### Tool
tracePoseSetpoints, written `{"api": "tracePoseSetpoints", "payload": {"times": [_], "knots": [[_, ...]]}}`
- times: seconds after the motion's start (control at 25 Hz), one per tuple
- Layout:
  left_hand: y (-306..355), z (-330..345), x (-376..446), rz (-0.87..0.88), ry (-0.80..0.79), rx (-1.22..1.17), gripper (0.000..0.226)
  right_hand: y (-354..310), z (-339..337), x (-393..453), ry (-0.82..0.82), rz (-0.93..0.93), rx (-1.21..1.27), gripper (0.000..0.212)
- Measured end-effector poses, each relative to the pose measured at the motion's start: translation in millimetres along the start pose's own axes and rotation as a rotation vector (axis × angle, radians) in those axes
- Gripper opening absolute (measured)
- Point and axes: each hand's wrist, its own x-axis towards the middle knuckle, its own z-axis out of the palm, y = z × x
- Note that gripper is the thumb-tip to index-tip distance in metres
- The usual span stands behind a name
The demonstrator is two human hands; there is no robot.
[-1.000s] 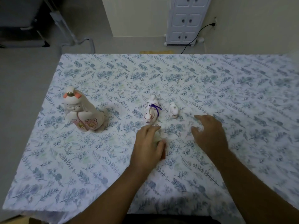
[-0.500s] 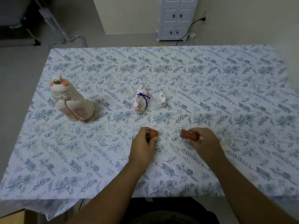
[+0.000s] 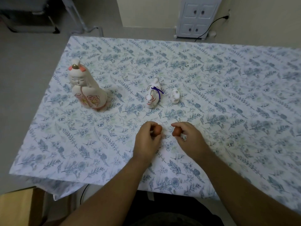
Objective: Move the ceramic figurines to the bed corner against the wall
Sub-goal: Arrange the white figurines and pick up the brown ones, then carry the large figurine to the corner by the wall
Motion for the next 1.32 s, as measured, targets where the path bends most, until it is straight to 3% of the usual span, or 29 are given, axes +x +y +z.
{"api": "tracePoseSetpoints", "payload": {"times": [0.16, 0.4, 0.52, 0.6, 0.72, 0.88, 0.96, 1.08, 1.16, 1.2, 1.32], "knots": [[-5.0, 0.9, -0.6, -0.07, -0.014, -0.039, 0.039, 0.0, 5.7, 6.6, 0.024, 0.094, 0.044, 0.045], [-9.5, -0.3, 4.2, -0.074, -0.063, -0.037, 0.045, 5.8, 2.5, 8.4, -0.077, 0.059, 0.039, 0.047], [-3.4, -8.2, 7.3, -0.112, -0.154, -0.041, 0.066, -4.1, 2.8, 6.7, -0.086, 0.049, -0.02, 0.058], [-2.7, -21.4, 4.6, -0.085, -0.189, -0.012, 0.082, -17.4, 5.0, 2.6, -0.007, -0.051, -0.137, 0.063], [-12.1, -61.3, -8.2, -0.003, -0.041, 0.027, 0.072, -52.2, 16.1, 6.2, 0.155, -0.212, -0.24, 0.054], [-35.4, -137.0, -0.9, 0.045, 0.187, 0.112, 0.061, -124.4, 57.3, 41.1, 0.089, -0.284, -0.297, 0.055], [-42.2, -172.3, 16.2, 0.038, 0.296, 0.092, 0.058, -158.9, 82.6, 65.5, -0.005, -0.247, -0.291, 0.067], [-53.7, -213.2, 53.4, 0.015, 0.384, -0.021, 0.072, -202.7, 114.2, 114.3, -0.223, -0.059, -0.169, 0.109], [-64.6, -228.9, 81.5, -0.037, 0.302, -0.079, 0.09, -219.1, 129.6, 146.8, -0.322, 0.059, -0.01, 0.125], [-69.1, -235.0, 94.2, -0.05, 0.224, -0.117, 0.095, -222.8, 136.6, 159.8, -0.346, 0.087, 0.067, 0.121], [-77.8, -243.0, 111.6, 0.02, 0.015, -0.299, 0.072, -220.7, 149.6, 172.8, -0.306, 0.054, 0.171, 0.08]]}}
